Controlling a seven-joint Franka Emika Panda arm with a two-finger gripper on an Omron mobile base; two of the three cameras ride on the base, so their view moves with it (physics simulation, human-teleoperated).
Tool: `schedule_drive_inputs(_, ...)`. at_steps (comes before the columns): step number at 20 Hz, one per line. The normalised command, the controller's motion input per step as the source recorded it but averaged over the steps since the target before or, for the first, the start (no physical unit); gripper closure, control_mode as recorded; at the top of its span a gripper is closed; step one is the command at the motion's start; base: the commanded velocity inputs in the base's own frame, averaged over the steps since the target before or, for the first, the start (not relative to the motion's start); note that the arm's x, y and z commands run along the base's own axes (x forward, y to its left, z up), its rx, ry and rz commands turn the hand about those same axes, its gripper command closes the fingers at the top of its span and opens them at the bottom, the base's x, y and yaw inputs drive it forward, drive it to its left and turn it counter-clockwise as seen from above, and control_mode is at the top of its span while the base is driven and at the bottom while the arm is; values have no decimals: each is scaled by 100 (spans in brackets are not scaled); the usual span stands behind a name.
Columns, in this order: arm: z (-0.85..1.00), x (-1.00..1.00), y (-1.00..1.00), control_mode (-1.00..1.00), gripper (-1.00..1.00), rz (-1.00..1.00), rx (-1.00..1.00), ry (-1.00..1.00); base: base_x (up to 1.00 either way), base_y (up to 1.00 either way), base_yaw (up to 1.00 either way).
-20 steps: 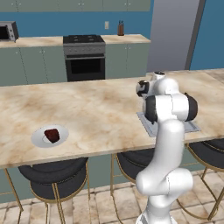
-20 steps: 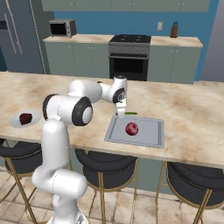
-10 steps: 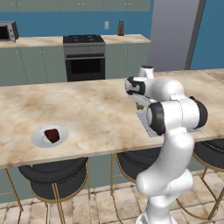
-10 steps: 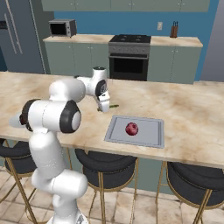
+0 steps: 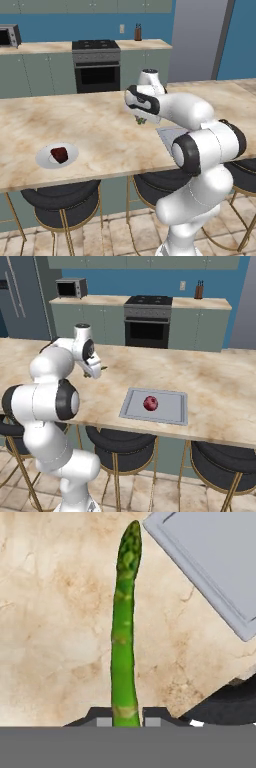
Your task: Create a steak meal by picking up the steak and asparagus from the tray and placing them on the plate. Leave the pomegranate on the tray.
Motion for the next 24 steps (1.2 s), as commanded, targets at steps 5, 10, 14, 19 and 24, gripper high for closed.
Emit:
schedule_drive_inputs(5,5,-18,100,-100,100,33,0,0,0,0,0)
schedule_drive_inputs(10,-7,-1,95,-100,100,38,0,0,0,0,0)
schedule_drive_inputs(14,-16,0,86,-100,100,42,0,1,0,0,0)
schedule_drive_inputs(19,-21,0,74,-100,100,43,0,0,0,0,0)
schedule_drive_inputs(24,-29,0,60,-100,100,36,0,0,0,0,0)
